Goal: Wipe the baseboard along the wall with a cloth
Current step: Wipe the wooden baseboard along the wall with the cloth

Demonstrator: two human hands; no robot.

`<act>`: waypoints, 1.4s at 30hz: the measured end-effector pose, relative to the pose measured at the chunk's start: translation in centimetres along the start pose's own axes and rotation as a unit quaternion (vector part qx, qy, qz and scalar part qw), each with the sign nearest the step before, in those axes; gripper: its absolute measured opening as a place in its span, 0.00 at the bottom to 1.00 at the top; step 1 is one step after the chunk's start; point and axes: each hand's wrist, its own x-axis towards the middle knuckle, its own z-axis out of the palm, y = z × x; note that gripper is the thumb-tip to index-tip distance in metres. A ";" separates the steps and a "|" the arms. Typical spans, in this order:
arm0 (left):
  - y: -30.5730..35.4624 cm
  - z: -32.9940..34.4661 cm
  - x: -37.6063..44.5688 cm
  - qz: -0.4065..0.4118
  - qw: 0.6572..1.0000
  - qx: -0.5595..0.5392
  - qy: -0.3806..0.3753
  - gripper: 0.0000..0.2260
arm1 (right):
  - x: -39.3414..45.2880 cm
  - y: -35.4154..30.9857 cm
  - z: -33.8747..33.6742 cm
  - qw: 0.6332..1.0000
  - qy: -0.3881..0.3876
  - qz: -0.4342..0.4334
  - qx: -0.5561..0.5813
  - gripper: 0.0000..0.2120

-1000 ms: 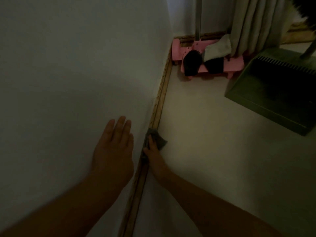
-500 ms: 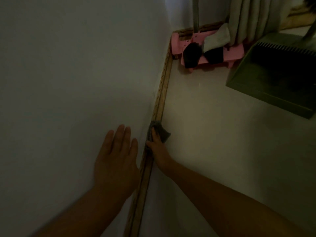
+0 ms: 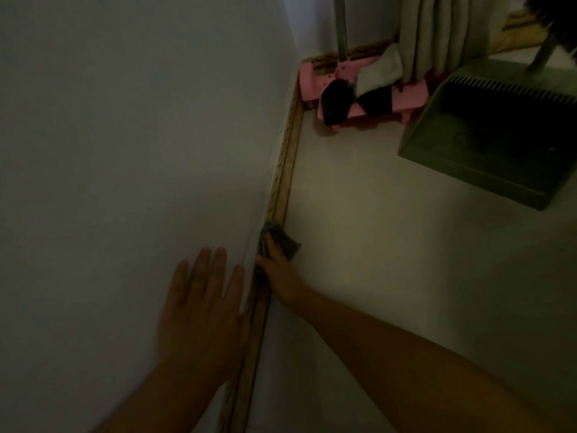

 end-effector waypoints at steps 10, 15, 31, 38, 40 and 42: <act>-0.3 0.9 -0.9 -0.008 1.000 0.013 0.025 0.29 | -1.3 0.2 0.6 0.999 0.013 -0.011 -0.029 0.33; -0.5 1.0 -1.6 -0.011 0.999 0.017 0.030 0.30 | -3.3 1.8 1.3 0.999 -0.001 -0.028 -0.027 0.29; -0.5 1.2 -3.4 -0.017 0.999 0.005 0.031 0.29 | -2.4 1.8 1.8 0.999 0.016 -0.034 -0.027 0.29; -0.6 1.3 -3.5 -0.006 0.999 0.008 0.031 0.29 | -6.2 4.1 3.0 0.999 -0.011 -0.023 -0.036 0.35; -0.7 1.4 -3.5 -0.005 1.000 0.011 0.027 0.30 | -7.0 4.7 3.5 0.999 -0.009 -0.023 -0.048 0.35; -0.7 1.3 -3.4 -0.009 0.999 0.008 0.032 0.31 | -7.7 4.5 3.8 0.999 -0.003 -0.027 -0.045 0.36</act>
